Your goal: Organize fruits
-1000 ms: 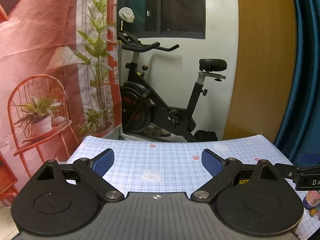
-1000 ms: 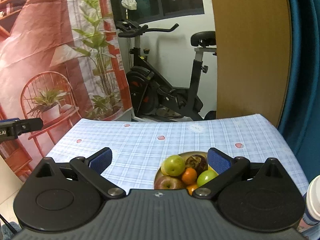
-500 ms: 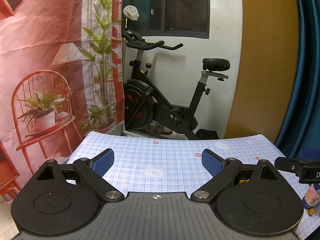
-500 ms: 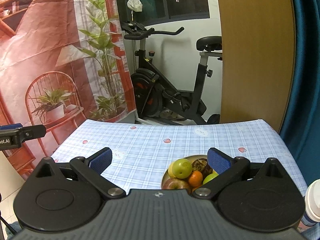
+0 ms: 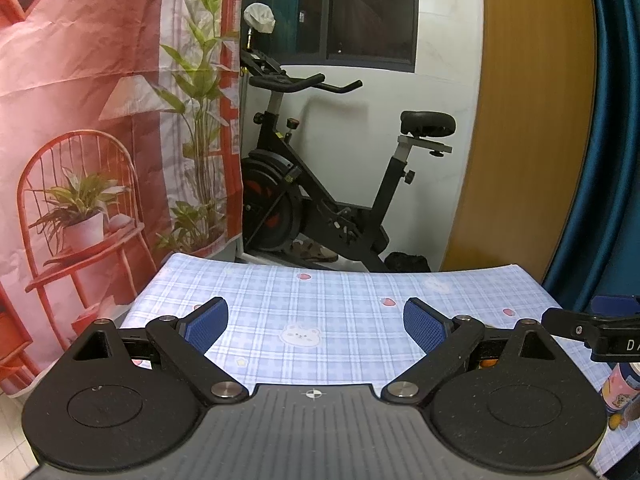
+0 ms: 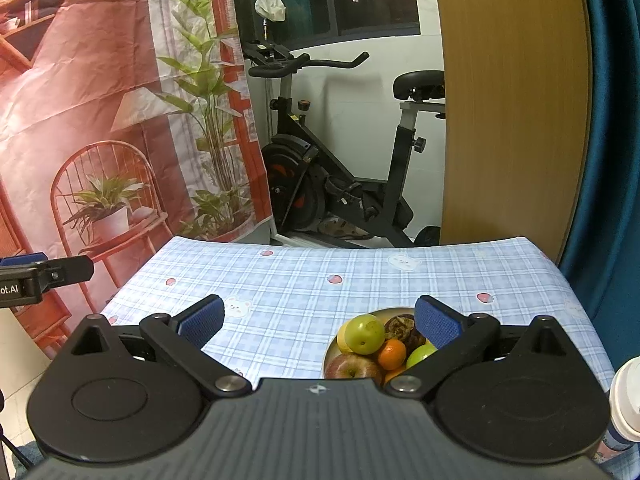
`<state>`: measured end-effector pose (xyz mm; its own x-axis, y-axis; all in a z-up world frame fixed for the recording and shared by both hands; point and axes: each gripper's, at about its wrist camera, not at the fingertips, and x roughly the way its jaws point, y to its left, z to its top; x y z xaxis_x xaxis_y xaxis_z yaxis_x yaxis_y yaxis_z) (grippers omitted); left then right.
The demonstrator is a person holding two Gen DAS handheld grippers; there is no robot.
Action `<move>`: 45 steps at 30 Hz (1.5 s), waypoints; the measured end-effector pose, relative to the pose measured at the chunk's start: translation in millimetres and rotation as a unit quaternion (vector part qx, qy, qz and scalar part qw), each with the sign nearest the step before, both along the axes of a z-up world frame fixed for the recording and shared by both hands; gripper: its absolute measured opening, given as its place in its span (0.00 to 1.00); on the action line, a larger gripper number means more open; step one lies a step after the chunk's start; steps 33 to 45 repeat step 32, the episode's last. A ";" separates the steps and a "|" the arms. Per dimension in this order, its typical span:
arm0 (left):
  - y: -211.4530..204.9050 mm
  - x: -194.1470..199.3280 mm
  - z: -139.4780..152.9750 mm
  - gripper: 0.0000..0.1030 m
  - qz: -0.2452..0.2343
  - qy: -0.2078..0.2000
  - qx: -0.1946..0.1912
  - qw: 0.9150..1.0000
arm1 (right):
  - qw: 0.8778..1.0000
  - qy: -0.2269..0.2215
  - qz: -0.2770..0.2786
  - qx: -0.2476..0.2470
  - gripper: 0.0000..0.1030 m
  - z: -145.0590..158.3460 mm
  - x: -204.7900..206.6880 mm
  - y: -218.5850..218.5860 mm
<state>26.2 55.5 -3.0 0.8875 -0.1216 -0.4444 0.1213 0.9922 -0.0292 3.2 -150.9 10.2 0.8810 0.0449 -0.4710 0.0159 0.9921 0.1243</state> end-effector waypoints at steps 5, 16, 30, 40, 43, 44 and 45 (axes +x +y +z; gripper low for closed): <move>-0.7 0.7 -1.3 0.93 -0.001 0.003 0.000 1.000 | 1.000 0.001 0.000 0.000 1.00 -0.1 0.3 0.3; -0.3 2.6 -0.6 0.93 0.004 0.005 0.002 1.000 | 1.000 0.004 -0.001 0.000 1.00 -1.0 2.1 -3.0; 0.1 4.5 -0.5 0.93 0.013 0.002 0.004 1.000 | 1.000 0.006 0.000 0.002 1.00 -2.5 5.5 -3.9; 0.8 5.0 -0.7 0.93 0.015 0.003 0.004 1.000 | 1.000 0.007 0.000 0.002 1.00 -2.7 5.4 -3.9; 0.8 5.0 -0.7 0.93 0.015 0.003 0.004 1.000 | 1.000 0.007 0.000 0.002 1.00 -2.7 5.4 -3.9; 0.8 5.0 -0.7 0.93 0.015 0.003 0.004 1.000 | 1.000 0.007 0.000 0.002 1.00 -2.7 5.4 -3.9; 0.8 5.0 -0.7 0.93 0.015 0.003 0.004 1.000 | 1.000 0.007 0.000 0.002 1.00 -2.7 5.4 -3.9</move>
